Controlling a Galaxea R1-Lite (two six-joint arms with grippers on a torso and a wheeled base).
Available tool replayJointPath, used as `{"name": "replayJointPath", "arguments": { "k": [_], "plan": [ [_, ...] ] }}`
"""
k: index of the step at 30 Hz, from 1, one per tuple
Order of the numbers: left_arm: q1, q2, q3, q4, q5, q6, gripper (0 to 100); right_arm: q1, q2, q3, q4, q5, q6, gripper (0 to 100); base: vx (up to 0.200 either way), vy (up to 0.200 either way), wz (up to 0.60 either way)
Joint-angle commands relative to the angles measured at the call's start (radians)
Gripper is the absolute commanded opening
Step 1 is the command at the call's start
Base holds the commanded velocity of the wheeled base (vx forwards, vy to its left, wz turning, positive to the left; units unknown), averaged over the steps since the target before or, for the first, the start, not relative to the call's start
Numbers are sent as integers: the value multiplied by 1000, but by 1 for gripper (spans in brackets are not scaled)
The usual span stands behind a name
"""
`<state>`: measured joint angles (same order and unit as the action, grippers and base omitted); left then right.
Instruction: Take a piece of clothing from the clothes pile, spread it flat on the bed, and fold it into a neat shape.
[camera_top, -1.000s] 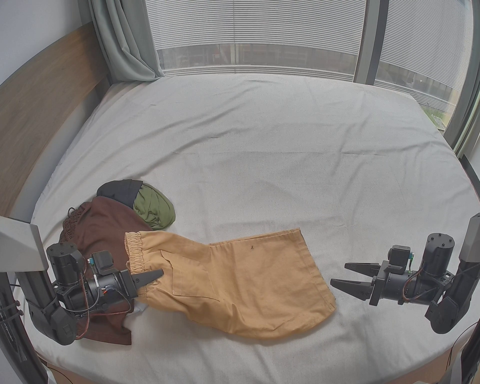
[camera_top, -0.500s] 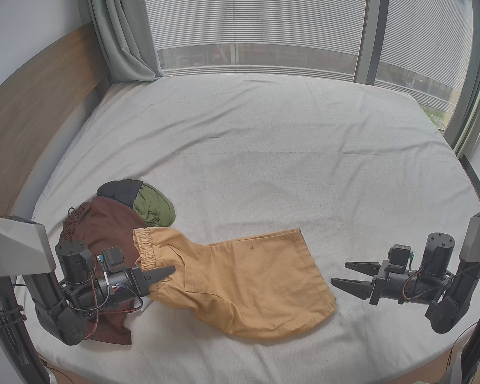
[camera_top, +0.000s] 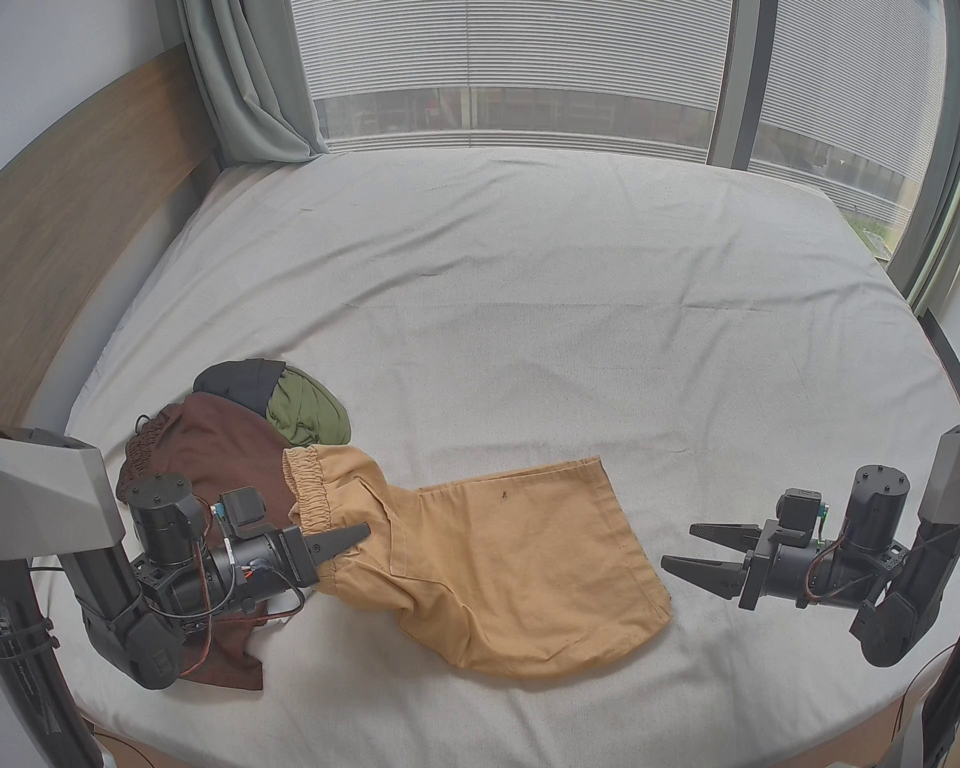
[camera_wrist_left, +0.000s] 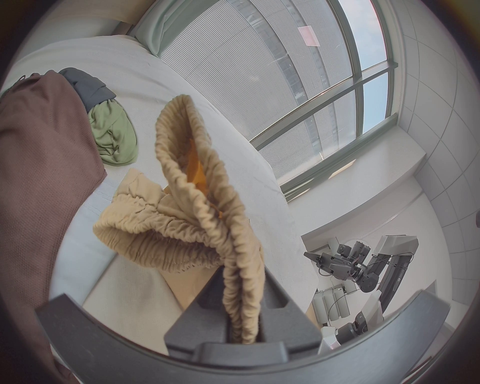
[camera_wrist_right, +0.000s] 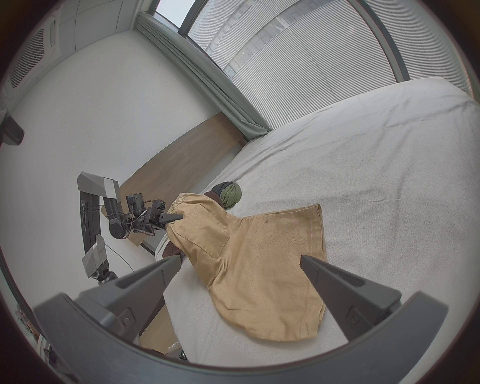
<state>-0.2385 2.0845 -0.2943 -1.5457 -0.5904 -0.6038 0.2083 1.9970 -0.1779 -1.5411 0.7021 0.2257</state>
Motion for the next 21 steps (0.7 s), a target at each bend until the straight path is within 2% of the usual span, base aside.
{"name": "replayJointPath", "arguments": {
  "k": [1,10,21],
  "plan": [
    [-22,6,-9,1,0,-1,0,0,-1,0,-1,0,0,100,0,0,0],
    [-70,29,-45,3,26,-4,0,-1,-3,-2,-1,0,0,100,0,0,0],
    [-122,39,-108,4,29,-76,0,-3,0,-3,-1,0,1,100,0,0,0]
  ]
}}
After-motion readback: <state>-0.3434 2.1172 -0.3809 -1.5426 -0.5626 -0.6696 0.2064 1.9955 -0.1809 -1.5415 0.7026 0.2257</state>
